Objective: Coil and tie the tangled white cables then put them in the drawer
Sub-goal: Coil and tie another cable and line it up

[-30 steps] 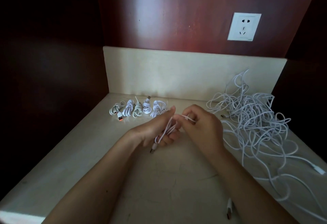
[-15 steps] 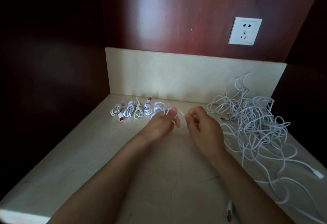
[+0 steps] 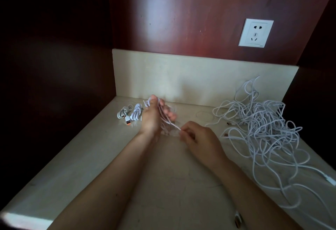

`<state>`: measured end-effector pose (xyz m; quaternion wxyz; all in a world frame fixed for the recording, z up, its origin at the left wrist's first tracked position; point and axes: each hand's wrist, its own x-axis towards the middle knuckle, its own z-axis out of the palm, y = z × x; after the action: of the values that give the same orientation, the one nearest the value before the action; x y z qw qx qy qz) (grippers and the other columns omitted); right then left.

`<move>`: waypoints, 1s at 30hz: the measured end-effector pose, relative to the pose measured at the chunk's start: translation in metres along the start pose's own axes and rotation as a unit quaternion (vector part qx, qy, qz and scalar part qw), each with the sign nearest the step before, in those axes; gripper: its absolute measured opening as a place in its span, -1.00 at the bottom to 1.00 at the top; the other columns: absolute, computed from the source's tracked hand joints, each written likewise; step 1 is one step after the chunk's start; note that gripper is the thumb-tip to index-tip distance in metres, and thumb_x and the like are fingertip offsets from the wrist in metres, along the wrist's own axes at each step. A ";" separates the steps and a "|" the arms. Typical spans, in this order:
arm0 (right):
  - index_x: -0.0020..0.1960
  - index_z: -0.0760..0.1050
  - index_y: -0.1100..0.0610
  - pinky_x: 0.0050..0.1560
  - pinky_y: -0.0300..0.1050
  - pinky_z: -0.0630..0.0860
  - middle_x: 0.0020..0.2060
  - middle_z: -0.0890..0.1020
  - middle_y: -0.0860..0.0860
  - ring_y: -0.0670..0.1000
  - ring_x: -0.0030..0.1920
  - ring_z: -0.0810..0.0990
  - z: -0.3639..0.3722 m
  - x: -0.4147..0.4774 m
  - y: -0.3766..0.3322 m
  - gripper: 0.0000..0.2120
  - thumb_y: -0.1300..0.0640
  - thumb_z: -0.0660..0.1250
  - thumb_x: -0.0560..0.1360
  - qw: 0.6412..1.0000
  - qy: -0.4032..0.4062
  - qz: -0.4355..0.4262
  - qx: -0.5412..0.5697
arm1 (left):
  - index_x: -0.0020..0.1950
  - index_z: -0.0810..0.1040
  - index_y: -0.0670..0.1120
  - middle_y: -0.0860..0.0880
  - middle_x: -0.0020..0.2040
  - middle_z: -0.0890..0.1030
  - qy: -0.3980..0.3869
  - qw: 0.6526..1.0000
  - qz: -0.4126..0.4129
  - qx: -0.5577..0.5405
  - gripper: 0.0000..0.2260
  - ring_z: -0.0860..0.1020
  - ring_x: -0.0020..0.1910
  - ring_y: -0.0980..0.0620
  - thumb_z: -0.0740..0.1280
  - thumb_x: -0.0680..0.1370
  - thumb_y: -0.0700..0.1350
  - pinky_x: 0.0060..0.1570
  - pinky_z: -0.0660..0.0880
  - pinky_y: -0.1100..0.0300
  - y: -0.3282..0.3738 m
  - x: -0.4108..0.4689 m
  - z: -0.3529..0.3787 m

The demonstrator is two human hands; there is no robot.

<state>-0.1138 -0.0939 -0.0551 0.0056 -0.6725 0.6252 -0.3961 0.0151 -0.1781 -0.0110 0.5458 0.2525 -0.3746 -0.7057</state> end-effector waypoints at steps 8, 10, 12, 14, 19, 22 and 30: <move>-0.20 0.54 0.02 -0.22 -0.11 0.45 -0.33 0.56 -0.09 -0.13 -0.28 0.47 -0.001 -0.003 -0.018 -0.87 -0.01 0.29 0.44 0.995 -0.057 -0.079 -0.014 | -0.28 0.21 0.01 0.12 -0.57 0.15 0.079 0.993 0.010 0.092 -0.65 0.07 -0.64 0.18 0.01 0.68 0.10 -0.61 -0.02 0.38 0.015 0.016 -0.023; -0.18 0.50 0.00 -0.24 -0.15 0.41 -0.33 0.52 -0.10 -0.14 -0.30 0.44 -0.003 -0.005 -0.025 -0.87 -0.03 0.26 0.45 0.996 -0.034 -0.086 0.015 | -0.30 0.17 0.03 0.12 -0.55 0.15 0.040 0.985 -0.017 0.168 -0.59 0.07 -0.63 0.17 -0.03 0.66 0.21 -0.61 -0.01 0.37 0.011 0.013 -0.023; -0.13 0.48 -0.04 -0.22 -0.15 0.41 -0.30 0.51 -0.15 -0.15 -0.30 0.45 -0.005 -0.006 -0.028 -0.87 -0.06 0.22 0.49 0.995 -0.015 -0.091 0.031 | -0.32 0.17 0.03 0.09 -0.53 0.19 -0.014 0.972 -0.065 0.225 -0.53 0.10 -0.63 0.17 -0.10 0.62 0.31 -0.61 0.01 0.37 0.004 0.009 -0.018; -0.07 0.49 -0.07 -0.20 -0.15 0.43 -0.25 0.54 -0.19 -0.17 -0.27 0.49 -0.007 -0.006 -0.028 -0.86 -0.08 0.19 0.53 0.995 0.000 -0.092 0.038 | -0.35 0.24 -0.01 0.04 -0.52 0.28 -0.053 0.953 -0.097 0.281 -0.47 0.19 -0.62 0.13 -0.11 0.60 0.35 -0.59 0.10 0.32 -0.004 0.006 -0.014; -0.08 0.56 -0.07 -0.12 -0.09 0.51 -0.19 0.63 -0.18 -0.16 -0.19 0.58 -0.010 -0.003 -0.028 -0.85 -0.07 0.24 0.54 0.993 0.056 -0.065 0.075 | -0.37 0.37 -0.06 -0.05 -0.43 0.37 -0.162 0.913 -0.128 0.351 -0.41 0.32 -0.45 0.05 -0.07 0.60 0.34 -0.39 0.23 0.18 -0.013 -0.010 -0.008; -0.16 0.52 -0.08 -0.25 -0.10 0.48 -0.33 0.60 -0.15 -0.13 -0.30 0.55 -0.015 0.003 -0.022 -0.80 -0.19 0.33 0.41 0.988 0.115 0.005 0.106 | -0.30 0.37 -0.04 0.01 -0.46 0.34 -0.234 0.889 -0.212 0.332 -0.37 0.22 -0.51 0.12 -0.16 0.53 0.44 -0.51 0.06 0.25 -0.010 -0.013 -0.004; -0.06 0.45 -0.13 -0.09 0.13 0.55 -0.22 0.59 -0.22 -0.10 -0.15 0.59 -0.014 0.009 -0.001 -0.93 0.04 0.25 0.50 0.982 0.123 0.042 0.138 | -0.33 0.18 0.00 0.10 -0.51 0.15 -0.337 0.844 -0.287 0.303 -0.58 0.09 -0.56 0.22 0.15 0.52 0.28 -0.62 0.04 0.40 -0.002 -0.021 -0.002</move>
<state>-0.1212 -0.0945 -0.0405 0.0376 -0.5846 0.5882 -0.5575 0.0215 -0.1581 -0.0155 0.0552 0.2479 -0.6414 -0.7240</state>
